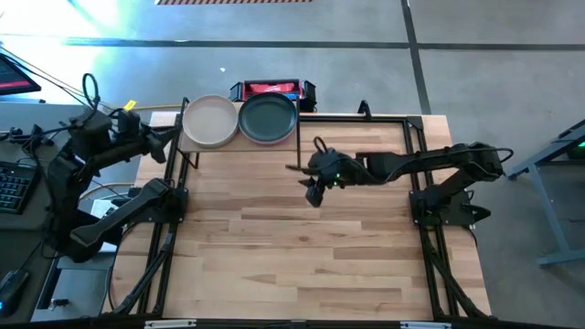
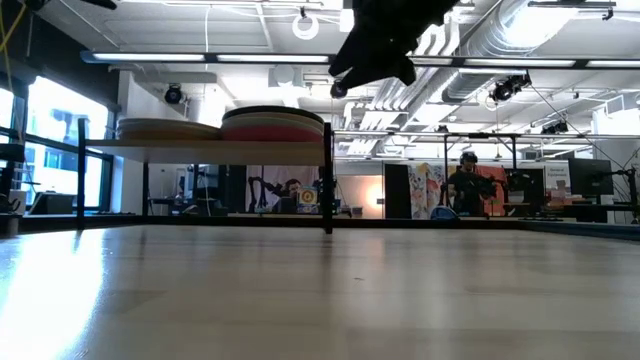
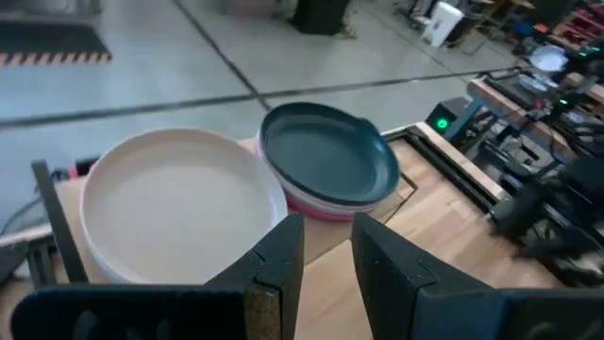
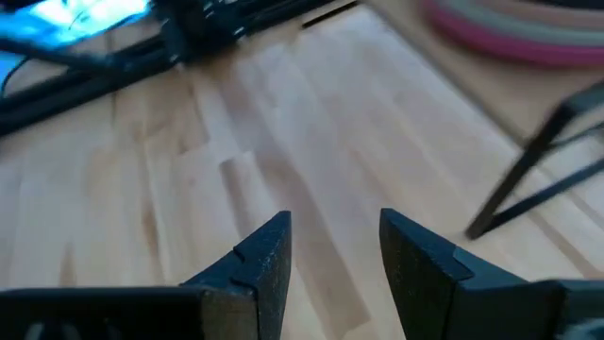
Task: Place and stack plates onto a shelf
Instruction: Return to Home Position
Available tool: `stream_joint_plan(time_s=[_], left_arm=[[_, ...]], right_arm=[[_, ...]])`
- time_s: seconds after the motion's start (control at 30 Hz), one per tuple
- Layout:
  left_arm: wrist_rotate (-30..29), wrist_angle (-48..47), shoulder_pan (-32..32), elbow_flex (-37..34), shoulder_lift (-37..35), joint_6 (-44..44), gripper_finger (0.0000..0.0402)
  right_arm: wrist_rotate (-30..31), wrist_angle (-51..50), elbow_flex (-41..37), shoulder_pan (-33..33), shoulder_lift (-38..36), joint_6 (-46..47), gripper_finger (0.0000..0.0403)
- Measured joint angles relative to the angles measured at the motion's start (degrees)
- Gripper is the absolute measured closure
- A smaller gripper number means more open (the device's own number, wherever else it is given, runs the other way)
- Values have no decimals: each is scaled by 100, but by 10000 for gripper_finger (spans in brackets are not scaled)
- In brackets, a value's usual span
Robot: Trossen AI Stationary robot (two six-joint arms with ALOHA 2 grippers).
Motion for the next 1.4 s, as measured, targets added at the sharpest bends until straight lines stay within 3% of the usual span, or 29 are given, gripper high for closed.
stream_joint_plan(time_s=[0.3, 0.43, 0.53, 0.7, 0.9, 1.2, 1.4], left_arm=[[1264, 462, 2, -162, -97, 766, 322], [2293, 1348, 2, -806, -227, 728, 322], [2553, 1855, 2, -1434, -394, 414, 322], [2639, 2265, 2, -2360, -1001, 391, 322], [2595, 2884, 2, -3125, -1939, 346, 322], [2263, 3879, 2, -4243, -2661, 226, 322], [2176, 4369, 2, -4762, -2661, 236, 322]], right_arm=[[267, 330, 0, -638, -12, 527, 261], [473, 659, 0, -858, -12, 33, 261], [572, 706, -30, -979, -12, -33, 261], [1369, 1388, -667, -1000, -16, 341, 261], [508, 2907, -1473, -993, -16, 404, 261], [529, 3429, -2064, -952, -16, 379, 261], [1452, 3595, -2355, -651, -14, 172, 261]])
